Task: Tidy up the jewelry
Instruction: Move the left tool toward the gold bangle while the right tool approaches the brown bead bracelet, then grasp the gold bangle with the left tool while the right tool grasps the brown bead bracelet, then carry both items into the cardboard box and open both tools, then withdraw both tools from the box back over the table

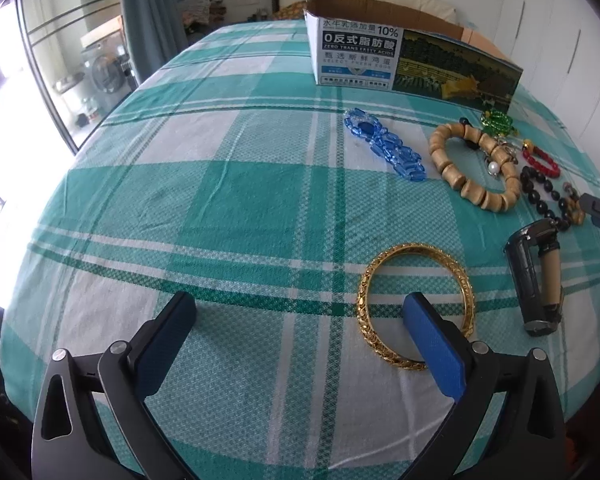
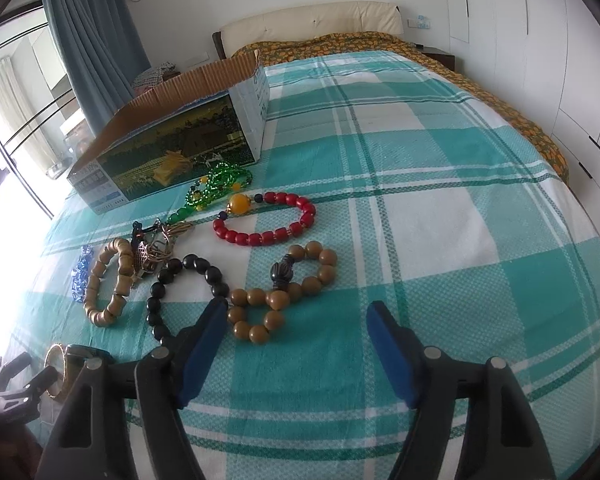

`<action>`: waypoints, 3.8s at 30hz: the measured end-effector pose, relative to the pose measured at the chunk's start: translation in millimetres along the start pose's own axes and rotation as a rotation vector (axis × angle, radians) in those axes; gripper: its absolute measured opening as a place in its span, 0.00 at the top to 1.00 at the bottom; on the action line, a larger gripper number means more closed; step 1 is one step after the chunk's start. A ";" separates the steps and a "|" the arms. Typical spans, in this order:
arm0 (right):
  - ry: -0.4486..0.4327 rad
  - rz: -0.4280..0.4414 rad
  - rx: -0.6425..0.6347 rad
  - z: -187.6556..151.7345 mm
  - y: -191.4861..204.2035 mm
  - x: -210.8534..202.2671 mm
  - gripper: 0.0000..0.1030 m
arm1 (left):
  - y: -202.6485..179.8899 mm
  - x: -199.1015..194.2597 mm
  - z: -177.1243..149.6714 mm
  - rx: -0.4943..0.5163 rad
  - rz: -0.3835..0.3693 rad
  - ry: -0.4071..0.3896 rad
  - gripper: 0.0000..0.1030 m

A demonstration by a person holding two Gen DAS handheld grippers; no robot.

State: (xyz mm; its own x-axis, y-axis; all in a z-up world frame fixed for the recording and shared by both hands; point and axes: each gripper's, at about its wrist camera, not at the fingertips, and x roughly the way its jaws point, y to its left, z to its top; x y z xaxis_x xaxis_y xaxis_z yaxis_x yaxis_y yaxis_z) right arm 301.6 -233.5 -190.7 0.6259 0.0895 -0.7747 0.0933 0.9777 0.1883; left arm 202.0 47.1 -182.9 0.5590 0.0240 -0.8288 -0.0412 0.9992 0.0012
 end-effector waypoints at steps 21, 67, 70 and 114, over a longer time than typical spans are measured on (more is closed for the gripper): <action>0.042 -0.125 -0.147 10.2 18.0 16.4 0.82 | -1.0 -2.6 -3.4 0.024 -0.015 -0.003 0.01; -0.201 0.290 -0.325 184.5 123.6 -69.4 0.88 | -6.6 -22.1 248.7 -0.013 -0.327 -0.219 0.97; -0.152 0.289 -0.321 205.7 135.2 -27.2 0.88 | -18.5 12.3 267.0 -0.003 -0.297 -0.179 0.97; -0.069 -0.105 -0.204 -74.9 8.7 -41.5 0.37 | -4.1 -15.2 6.2 0.012 -0.059 -0.070 0.04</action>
State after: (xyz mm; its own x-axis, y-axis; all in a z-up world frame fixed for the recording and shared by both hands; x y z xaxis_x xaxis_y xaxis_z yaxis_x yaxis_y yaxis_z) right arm 218.5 -214.5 -202.2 0.6735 -0.0209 -0.7389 0.0066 0.9997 -0.0222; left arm 198.8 42.9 -166.8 0.6166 -0.0327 -0.7866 0.0029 0.9992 -0.0392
